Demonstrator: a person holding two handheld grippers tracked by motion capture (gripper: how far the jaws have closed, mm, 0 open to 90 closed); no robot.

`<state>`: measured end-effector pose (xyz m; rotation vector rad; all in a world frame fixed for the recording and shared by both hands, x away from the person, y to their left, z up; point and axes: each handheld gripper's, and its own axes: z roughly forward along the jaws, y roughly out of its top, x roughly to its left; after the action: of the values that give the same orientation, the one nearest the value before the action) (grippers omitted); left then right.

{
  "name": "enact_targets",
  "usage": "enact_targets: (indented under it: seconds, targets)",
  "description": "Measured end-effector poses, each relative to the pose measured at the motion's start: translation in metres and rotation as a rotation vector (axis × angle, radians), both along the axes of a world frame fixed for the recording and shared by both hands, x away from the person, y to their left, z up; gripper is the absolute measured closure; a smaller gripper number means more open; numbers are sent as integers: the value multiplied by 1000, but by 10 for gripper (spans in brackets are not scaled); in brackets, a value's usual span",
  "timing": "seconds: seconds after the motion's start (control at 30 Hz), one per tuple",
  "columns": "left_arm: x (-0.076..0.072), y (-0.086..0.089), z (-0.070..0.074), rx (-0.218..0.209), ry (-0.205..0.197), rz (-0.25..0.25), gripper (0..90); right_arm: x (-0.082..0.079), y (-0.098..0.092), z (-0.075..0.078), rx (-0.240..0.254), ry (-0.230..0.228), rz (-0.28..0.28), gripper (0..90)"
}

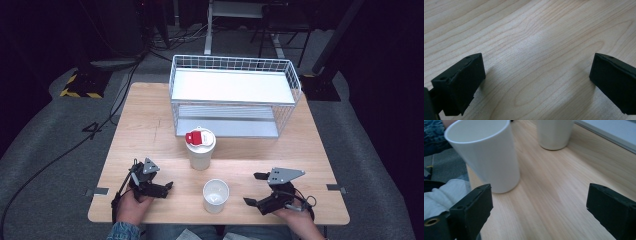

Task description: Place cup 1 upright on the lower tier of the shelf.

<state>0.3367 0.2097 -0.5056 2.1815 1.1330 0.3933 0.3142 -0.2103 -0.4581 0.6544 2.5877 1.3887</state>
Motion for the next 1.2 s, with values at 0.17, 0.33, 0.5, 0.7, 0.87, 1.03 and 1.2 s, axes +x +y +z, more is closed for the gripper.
enact_targets:
  seconds: [0.17, 0.33, 0.5, 0.7, 0.87, 1.03, 1.2]
  targets:
    - [1, 0, 0, 1, -6, -1, 7, -5, 15, -4, 3, 5, 40, 72]
    - [2, 0, 0, 3, -4, -3, 7, -8, 31, -7, 20, 9, 82, 71]
    - [2, 0, 0, -2, 0, 1, 7, -9, 41, -10, 27, 5, 101, 71]
    - [2, 0, 0, -4, -2, 3, 7, -9, 59, -15, 36, 2, 140, 71]
    - [2, 0, 0, -3, -2, 3, 7, -9, 70, -20, 35, -5, 158, 71]
    - [2, 0, 0, -3, -3, 3, 7, -8, 78, -24, 33, -11, 168, 71]
    - [2, 0, 0, -2, -3, 2, 7, -8, 86, -29, 19, -19, 171, 72]
